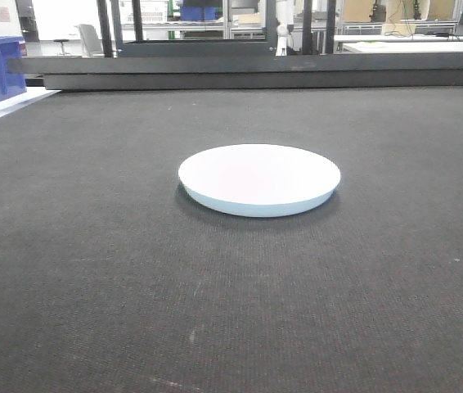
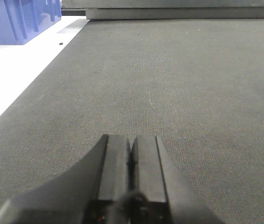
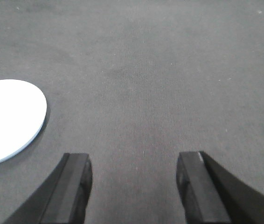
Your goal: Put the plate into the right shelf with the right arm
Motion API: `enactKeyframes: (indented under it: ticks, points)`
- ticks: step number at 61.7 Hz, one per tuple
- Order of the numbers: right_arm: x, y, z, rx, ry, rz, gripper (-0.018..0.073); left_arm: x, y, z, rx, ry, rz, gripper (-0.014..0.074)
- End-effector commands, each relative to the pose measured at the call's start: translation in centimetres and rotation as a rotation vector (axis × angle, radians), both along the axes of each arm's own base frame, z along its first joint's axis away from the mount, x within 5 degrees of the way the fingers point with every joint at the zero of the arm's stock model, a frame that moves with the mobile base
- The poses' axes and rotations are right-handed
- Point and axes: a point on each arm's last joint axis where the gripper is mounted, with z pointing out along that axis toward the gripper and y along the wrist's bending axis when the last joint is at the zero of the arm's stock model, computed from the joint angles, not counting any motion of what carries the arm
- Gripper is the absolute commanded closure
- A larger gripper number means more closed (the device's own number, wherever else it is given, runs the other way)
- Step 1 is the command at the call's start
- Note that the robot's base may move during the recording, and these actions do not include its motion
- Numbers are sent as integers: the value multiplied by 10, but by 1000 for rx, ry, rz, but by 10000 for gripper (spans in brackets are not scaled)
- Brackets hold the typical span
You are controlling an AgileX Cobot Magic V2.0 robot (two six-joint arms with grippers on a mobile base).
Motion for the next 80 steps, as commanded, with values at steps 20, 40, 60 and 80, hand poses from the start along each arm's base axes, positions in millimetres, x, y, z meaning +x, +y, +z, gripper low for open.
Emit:
enactKeyframes:
  ticks: [20,40,60,80]
  points:
    - [134,59,39,-4,72,206,48,0,1,5,-14,-84,13,643]
    - [212,113,-23,-33,227,299,48,0,1,5,-14,-84,13,643]
    - [242,142,-76,-54,268,341,48,0,1,5,-14,-84,13,643]
    - [252,144,-104,-127,308,357,55,0,1,5,-14,-84,13,643]
